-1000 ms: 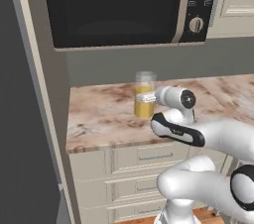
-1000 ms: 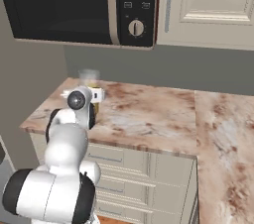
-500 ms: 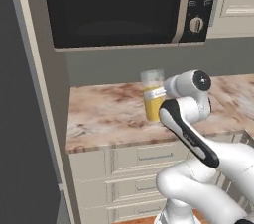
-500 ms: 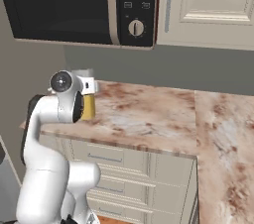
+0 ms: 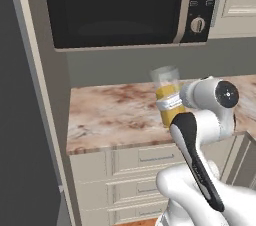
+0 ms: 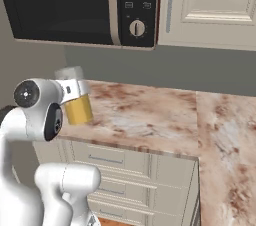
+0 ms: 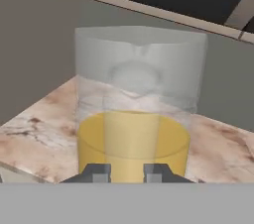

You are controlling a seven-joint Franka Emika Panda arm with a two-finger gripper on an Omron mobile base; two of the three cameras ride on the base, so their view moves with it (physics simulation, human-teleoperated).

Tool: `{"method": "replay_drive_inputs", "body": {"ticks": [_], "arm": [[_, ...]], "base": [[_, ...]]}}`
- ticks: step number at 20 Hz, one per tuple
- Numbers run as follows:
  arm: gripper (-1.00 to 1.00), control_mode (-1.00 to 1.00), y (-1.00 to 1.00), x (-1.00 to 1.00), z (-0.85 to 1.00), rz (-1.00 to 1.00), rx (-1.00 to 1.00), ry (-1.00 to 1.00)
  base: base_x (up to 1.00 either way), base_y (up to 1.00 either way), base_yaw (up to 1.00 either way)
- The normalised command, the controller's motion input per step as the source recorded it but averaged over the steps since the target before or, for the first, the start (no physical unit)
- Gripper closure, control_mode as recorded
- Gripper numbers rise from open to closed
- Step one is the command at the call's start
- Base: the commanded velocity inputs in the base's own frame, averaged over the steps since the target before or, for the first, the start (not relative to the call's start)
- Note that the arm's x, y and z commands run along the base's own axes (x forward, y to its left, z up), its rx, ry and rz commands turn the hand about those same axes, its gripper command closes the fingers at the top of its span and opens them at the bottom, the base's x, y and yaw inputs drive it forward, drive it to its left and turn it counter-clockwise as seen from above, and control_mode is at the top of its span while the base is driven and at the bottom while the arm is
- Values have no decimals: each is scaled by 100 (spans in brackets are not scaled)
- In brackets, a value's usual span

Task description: Move the can and asparagus from the second highest shelf to the top shelf to make space. Then, place the pitcher from the counter on the cleared second highest shelf.

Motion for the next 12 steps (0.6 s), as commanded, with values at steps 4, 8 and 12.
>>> {"method": "replay_drive_inputs", "body": {"ticks": [4, 8, 12], "arm": [[100, -100, -15, -78, 51, 0, 0, -41], [100, -100, -2, -54, 57, 0, 0, -17], [100, -100, 0, -19, 9, 0, 0, -4]], "base": [[0, 0, 0], [0, 0, 0], [0, 0, 0]]}}
